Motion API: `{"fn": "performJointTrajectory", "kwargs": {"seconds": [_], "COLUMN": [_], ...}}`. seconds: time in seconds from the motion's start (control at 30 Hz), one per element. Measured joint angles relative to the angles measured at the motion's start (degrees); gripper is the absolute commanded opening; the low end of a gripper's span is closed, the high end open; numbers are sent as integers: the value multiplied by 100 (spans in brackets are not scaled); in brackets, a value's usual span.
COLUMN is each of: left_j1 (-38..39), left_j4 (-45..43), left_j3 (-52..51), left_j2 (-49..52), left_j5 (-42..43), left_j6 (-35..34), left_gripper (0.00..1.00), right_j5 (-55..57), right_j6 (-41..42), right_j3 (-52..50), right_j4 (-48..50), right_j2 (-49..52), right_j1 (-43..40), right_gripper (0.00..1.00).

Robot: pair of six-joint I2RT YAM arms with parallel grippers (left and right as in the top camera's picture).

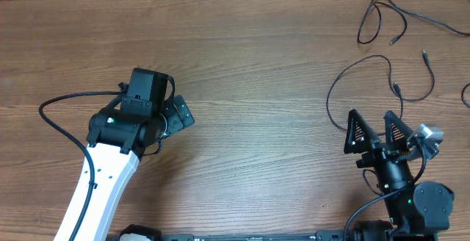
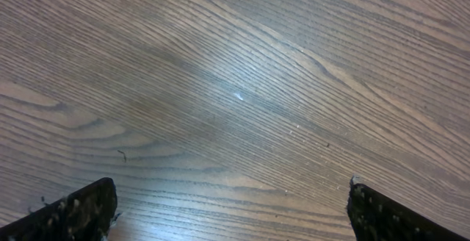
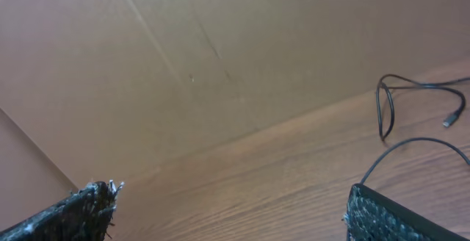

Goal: Untangle cables

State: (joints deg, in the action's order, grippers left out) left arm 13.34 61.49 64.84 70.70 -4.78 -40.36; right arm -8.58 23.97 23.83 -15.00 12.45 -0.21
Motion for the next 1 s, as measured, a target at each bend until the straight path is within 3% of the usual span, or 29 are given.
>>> {"fn": "performJointTrajectory", "kwargs": {"seconds": [0.43,1.0], "left_j1": [0,0], "left_j4": [-2,0], "left_j3": [0,0], "left_j2": [0,0], "left_j5": [0,-2], "left_j6": [0,0], "left_gripper": [99,99], "right_j5": [22,205], "right_j6": [2,2], "right_j3": [-1399,-2273], "right_j4": [1307,1779], "right_j2": [-1128,-1161], "right_j1": [317,334], "right_gripper": [100,100]}}
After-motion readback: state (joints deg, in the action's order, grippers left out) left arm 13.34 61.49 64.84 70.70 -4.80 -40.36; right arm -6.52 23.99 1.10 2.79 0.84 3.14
